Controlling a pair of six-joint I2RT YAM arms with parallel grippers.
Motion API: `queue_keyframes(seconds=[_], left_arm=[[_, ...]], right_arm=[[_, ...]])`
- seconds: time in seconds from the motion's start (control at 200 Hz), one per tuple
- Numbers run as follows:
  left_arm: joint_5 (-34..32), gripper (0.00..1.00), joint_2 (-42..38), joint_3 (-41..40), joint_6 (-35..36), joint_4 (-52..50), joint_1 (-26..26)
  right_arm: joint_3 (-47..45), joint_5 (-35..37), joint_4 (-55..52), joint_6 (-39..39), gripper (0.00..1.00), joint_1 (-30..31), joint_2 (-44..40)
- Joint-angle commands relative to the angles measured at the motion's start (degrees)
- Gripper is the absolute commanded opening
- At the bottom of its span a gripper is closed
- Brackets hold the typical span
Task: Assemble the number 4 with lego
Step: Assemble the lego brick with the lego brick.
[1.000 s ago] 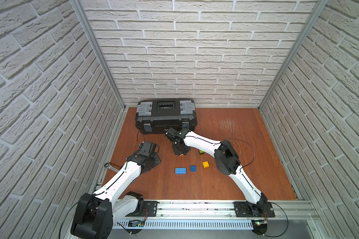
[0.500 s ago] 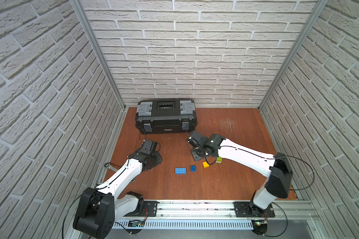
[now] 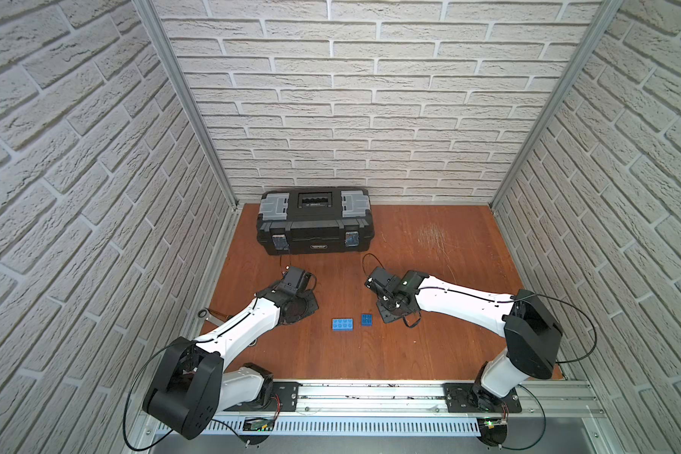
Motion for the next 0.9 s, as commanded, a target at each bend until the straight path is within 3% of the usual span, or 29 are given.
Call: queue_keyframes(seconds=[0.0,0.37,0.895], left_arm=[[4.6,0.14,0.56,-0.35,1.03,5.36,-1.73],[8.6,0.14,3.39,1.31,3.75,6.34,-2.86],[8.58,0.14,4.22,1.33,4.49,6.0,-2.94]], right_arm=[[0.38,-1.0,2.32,-1.44,0.02,-1.44,1.1],[-0.39,-3.06,3.73,-2.28,0.02,-3.66,3.49],[-2.75,-2.15,6.11,-2.62,0.02,-3.96,6.76]])
